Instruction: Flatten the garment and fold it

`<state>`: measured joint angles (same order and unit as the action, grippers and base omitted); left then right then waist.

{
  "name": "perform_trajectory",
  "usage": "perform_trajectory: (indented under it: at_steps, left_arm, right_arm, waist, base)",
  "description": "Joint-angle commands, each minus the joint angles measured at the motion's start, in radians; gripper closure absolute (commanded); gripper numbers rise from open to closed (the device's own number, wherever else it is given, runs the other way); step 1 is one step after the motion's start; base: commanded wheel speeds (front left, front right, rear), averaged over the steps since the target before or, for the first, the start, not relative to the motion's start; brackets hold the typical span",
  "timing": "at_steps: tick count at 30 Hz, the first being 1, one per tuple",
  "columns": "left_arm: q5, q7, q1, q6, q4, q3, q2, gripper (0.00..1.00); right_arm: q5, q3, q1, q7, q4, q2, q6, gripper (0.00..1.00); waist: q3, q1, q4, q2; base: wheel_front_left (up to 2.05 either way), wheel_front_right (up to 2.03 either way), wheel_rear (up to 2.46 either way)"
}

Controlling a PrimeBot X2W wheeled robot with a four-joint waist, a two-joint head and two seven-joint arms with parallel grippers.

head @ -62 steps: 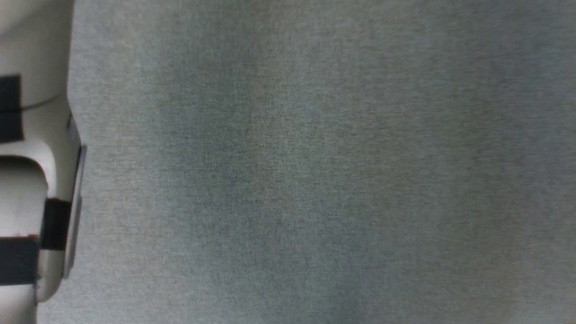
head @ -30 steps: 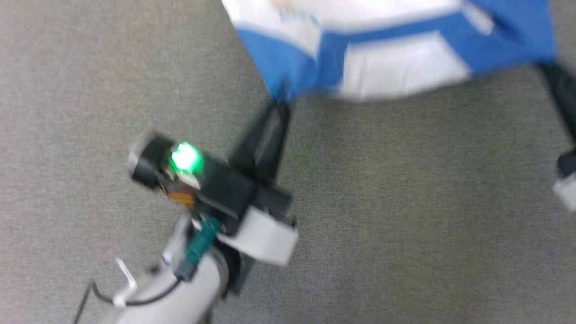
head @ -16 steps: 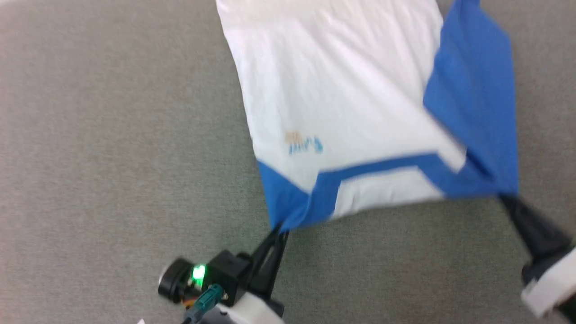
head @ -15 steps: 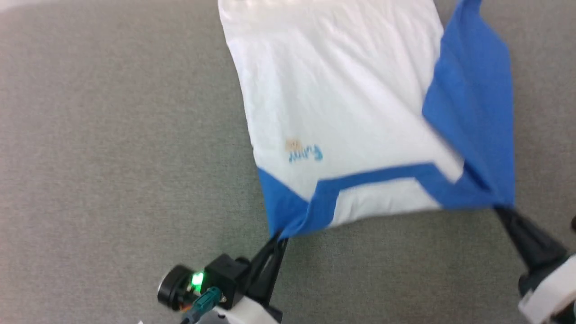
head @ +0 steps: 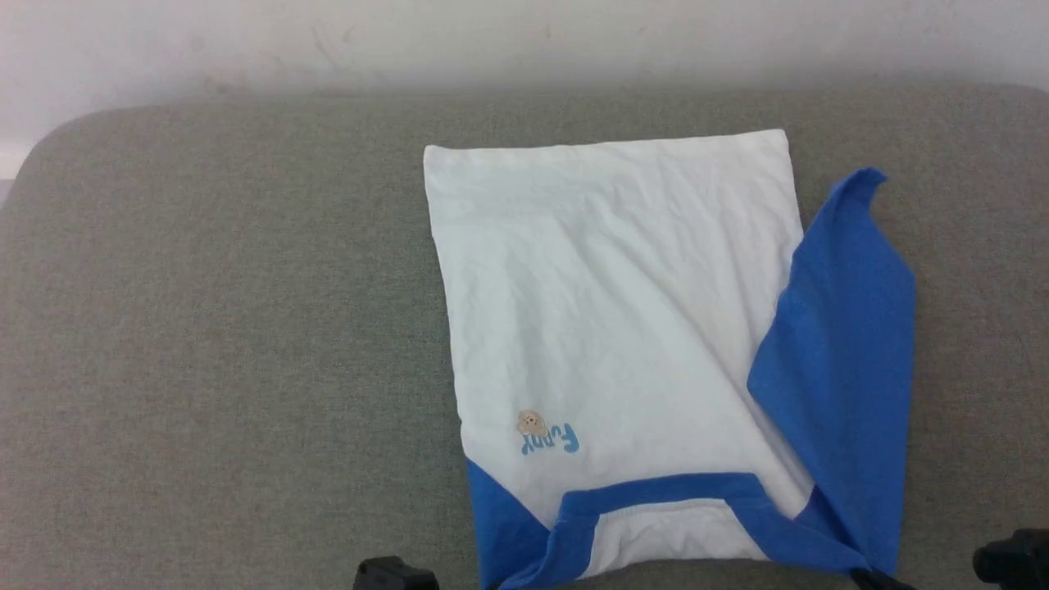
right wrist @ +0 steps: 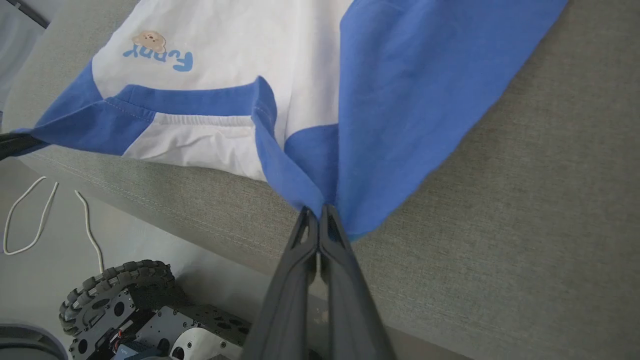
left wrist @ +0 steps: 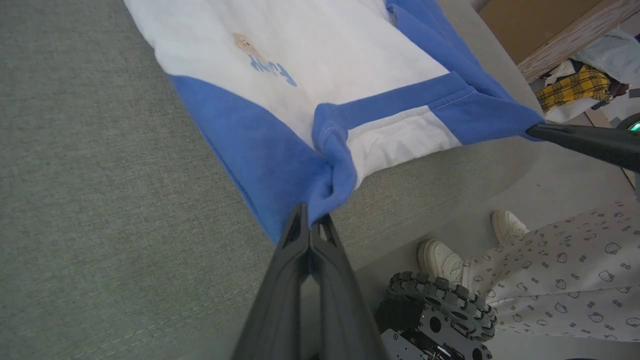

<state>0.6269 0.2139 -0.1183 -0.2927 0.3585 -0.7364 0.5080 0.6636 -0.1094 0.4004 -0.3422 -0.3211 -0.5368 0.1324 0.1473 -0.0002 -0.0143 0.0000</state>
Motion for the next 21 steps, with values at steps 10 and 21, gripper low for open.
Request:
perform_trajectory:
  at_steps: [10, 21]
  left_arm:
    - [0.009, 0.028, -0.037, -0.050, 0.135, 0.030, 0.046, 1.00]
    - [-0.108, -0.038, 0.282, 0.015, 0.158, 0.108, -0.001, 1.00]
  right_arm:
    - [0.041, 0.050, 0.072, -0.097, -0.153, 0.005, -0.002, 1.00]
    - [-0.010, 0.125, -0.261, -0.056, -0.223, -0.029, -0.002, 1.00]
  waist:
    - [-0.031, 0.0002, 0.005, 0.0000]
    - [-0.002, 0.0002, 0.020, 0.0000]
  base:
    - [0.00, 0.00, 0.00]
    - [0.00, 0.00, 0.00]
